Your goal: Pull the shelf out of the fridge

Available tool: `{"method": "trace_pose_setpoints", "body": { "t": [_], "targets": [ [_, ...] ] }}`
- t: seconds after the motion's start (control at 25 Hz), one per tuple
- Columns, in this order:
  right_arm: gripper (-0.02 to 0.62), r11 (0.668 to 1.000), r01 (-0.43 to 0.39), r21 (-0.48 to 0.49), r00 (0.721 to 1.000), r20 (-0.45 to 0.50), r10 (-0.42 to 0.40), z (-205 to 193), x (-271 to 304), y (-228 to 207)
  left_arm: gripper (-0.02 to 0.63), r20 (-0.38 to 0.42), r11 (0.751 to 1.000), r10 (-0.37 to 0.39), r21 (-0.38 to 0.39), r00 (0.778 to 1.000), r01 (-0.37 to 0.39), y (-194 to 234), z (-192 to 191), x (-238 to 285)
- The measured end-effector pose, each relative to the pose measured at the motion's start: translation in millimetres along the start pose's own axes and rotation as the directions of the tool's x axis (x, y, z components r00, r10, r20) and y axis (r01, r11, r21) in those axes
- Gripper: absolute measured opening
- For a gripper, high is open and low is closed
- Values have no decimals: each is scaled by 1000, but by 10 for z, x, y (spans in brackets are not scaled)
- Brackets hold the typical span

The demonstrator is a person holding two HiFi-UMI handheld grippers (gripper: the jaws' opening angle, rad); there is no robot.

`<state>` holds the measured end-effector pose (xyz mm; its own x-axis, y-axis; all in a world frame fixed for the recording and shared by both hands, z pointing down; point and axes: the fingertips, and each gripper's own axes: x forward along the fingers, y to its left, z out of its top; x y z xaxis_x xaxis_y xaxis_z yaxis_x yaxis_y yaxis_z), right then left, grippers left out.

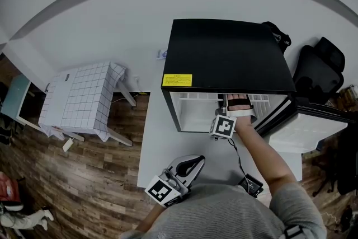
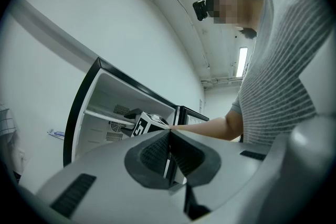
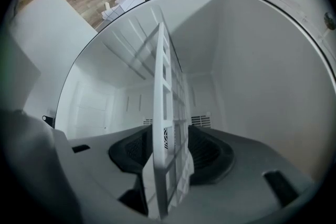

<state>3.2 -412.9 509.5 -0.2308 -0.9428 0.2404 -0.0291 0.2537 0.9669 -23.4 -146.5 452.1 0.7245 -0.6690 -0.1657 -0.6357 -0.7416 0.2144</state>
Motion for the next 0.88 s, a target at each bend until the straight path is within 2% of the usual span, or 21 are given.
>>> {"method": "trace_pose_setpoints", "body": {
  "t": [0.32, 0.52, 0.72, 0.88],
  "targets": [
    [187, 1000, -7, -18, 1000, -4, 7, 4, 77, 30, 11, -1, 1000, -2, 3, 1000, 2, 2, -8, 15],
    [186, 1000, -15, 16, 1000, 19, 15, 78, 122, 3, 11, -24, 998, -10, 60, 1000, 11, 1, -20, 93],
    [186, 1000, 13, -4, 1000, 16, -13, 82, 147, 15, 11, -55, 1000, -12, -2, 998, 12, 53, -125, 131],
    [182, 998, 63, -27, 998, 4, -63, 56, 161, 27, 11, -42, 998, -34, -48, 999, 32, 39, -128, 217]
  ]
}}
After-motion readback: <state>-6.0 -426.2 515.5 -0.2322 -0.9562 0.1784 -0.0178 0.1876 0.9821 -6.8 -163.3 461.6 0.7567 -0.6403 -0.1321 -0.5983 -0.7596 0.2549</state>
